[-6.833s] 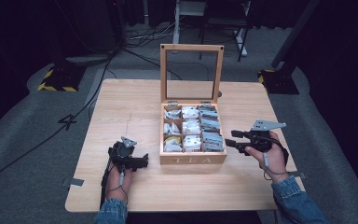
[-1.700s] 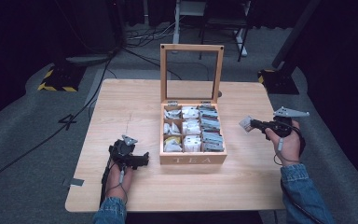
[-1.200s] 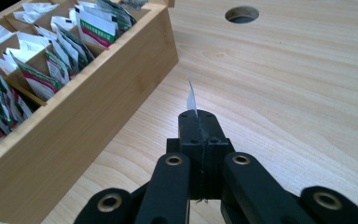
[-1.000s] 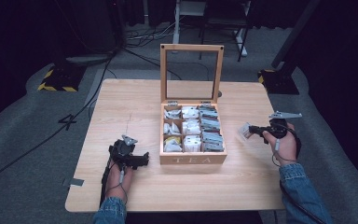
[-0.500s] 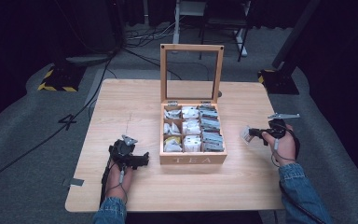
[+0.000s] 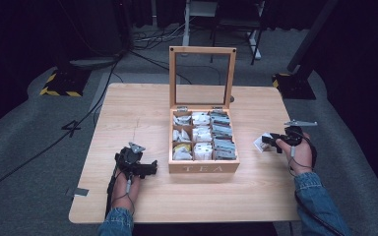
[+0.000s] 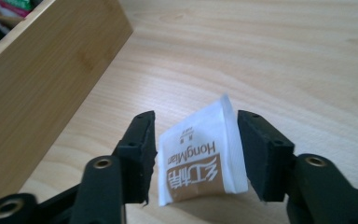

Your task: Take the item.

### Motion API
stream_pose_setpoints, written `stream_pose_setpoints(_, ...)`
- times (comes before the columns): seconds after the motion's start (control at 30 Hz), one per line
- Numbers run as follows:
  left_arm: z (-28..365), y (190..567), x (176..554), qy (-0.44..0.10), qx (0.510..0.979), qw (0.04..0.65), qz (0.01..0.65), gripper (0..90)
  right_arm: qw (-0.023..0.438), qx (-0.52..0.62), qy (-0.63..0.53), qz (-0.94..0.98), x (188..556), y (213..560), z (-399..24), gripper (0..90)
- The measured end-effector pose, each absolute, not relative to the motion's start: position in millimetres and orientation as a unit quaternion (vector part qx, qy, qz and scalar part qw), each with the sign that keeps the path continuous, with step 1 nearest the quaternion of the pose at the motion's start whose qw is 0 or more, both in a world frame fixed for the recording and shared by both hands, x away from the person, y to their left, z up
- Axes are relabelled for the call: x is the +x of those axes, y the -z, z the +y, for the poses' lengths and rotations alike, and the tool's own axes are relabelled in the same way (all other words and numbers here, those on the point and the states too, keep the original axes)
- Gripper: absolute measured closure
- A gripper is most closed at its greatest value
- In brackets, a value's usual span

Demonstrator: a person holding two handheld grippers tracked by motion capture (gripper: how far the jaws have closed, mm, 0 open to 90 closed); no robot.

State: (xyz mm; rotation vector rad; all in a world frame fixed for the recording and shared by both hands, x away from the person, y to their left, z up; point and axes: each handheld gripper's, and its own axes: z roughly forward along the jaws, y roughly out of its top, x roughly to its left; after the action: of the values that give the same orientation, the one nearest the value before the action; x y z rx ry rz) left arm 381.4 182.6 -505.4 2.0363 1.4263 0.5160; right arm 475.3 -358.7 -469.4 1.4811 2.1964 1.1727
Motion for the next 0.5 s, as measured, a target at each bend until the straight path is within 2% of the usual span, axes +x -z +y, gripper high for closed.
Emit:
stream_pose_setpoints(0.17, 182.6, 505.4, 381.4, -0.194, 0.766, 0.297, 0.536, 0.0, 0.153, 0.501, -0.408, 0.747, 475.0, 466.4, -361.7, 45.1)
stream_pose_setpoints(0.5, 182.2, 505.4, 381.9, -0.193, 0.766, 0.297, 0.536, 0.0, 0.164, 0.476, -0.432, 0.748, 464.7, 450.0, -355.4, 43.3)
